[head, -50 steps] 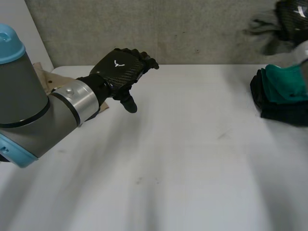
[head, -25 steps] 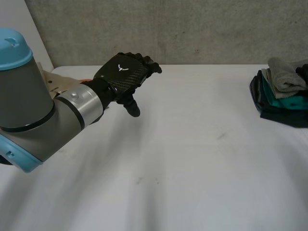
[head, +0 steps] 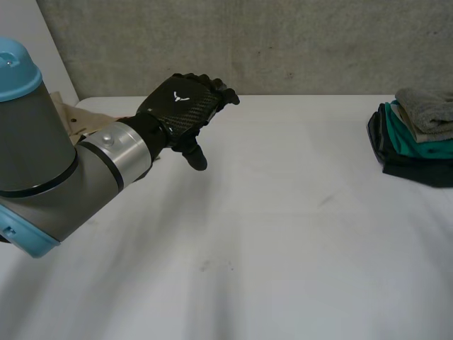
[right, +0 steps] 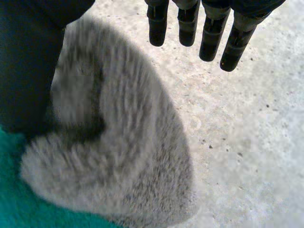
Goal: Fold the laundry.
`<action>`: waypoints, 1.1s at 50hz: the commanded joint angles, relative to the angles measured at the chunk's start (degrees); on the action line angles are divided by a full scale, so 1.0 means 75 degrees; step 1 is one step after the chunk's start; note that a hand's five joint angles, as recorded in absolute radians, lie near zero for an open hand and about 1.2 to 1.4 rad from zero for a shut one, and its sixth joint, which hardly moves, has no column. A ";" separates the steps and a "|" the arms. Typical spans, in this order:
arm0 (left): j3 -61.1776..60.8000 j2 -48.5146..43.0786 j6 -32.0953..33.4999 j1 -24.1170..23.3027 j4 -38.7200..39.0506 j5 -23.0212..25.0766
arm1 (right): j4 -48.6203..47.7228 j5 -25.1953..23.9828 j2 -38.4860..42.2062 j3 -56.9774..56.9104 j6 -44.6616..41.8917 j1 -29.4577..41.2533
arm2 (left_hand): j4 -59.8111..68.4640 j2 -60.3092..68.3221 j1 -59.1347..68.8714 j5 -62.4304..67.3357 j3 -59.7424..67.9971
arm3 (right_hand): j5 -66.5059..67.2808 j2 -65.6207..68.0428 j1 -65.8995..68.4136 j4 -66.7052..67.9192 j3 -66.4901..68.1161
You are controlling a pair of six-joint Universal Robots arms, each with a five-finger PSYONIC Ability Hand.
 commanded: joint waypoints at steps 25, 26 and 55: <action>0.0119 0.0282 -0.0210 0.1003 0.1505 -0.2011 | 0.3884 0.4182 -0.4023 0.0354 -0.2039 -0.1075 | -0.0085 -0.0094 -0.0122 -0.0019 -0.0115 | -0.0516 -0.0359 -0.0208 -0.0454 -0.0313; 0.0165 0.0259 -0.0210 0.1096 0.1658 -0.2187 | 0.3684 0.4123 -0.4152 0.0448 -0.1922 -0.0782 | -0.0107 -0.0117 -0.0145 -0.0042 -0.0138 | -0.0516 -0.0359 -0.0208 -0.0454 -0.0313; 0.4147 -0.6208 0.4372 0.4694 0.3148 -0.1404 | 0.0202 0.2119 -0.4680 0.6752 -0.2517 0.4296 | 0.1770 0.1761 0.1733 0.1836 0.1740 | -0.0516 -0.0359 -0.0208 -0.0454 -0.0313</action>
